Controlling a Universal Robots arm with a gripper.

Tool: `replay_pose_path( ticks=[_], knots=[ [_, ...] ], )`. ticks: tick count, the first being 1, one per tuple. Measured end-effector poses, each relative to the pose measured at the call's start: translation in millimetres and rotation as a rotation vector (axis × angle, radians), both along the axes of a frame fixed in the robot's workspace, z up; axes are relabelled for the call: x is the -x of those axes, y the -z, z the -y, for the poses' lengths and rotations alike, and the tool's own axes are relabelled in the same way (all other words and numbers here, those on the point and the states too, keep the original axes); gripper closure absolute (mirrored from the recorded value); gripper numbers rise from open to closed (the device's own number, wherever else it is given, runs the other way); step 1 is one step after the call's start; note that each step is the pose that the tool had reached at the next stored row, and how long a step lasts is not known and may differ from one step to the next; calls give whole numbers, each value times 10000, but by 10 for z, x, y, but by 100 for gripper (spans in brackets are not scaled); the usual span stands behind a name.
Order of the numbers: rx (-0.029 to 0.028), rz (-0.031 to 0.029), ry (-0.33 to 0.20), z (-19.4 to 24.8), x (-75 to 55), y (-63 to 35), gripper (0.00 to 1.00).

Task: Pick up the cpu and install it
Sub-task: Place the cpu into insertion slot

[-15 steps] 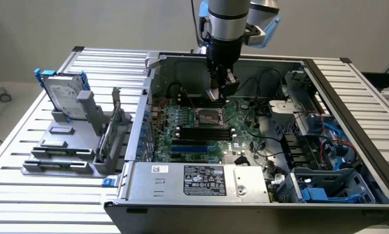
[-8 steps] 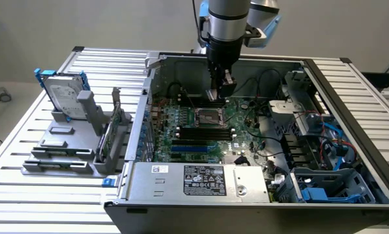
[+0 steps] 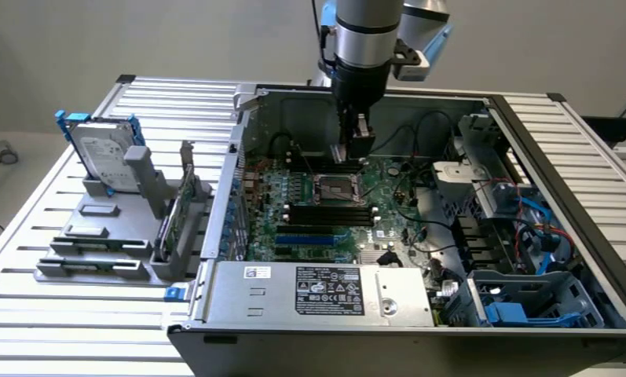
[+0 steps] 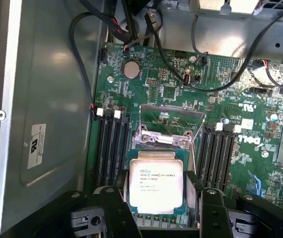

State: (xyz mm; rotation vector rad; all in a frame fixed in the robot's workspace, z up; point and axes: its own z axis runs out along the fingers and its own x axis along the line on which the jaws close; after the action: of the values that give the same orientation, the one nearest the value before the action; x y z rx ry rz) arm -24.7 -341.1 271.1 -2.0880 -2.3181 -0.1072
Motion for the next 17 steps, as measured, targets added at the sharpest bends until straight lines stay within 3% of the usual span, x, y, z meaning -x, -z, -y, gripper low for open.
replay_pose_path(
  ticks=[3,10,17],
  knots=[
    [5,-31,211,-7,14,17,45],
    [43,-29,529,-51,143,116,45],
    [42,-29,718,-51,148,137,45]
  ],
)
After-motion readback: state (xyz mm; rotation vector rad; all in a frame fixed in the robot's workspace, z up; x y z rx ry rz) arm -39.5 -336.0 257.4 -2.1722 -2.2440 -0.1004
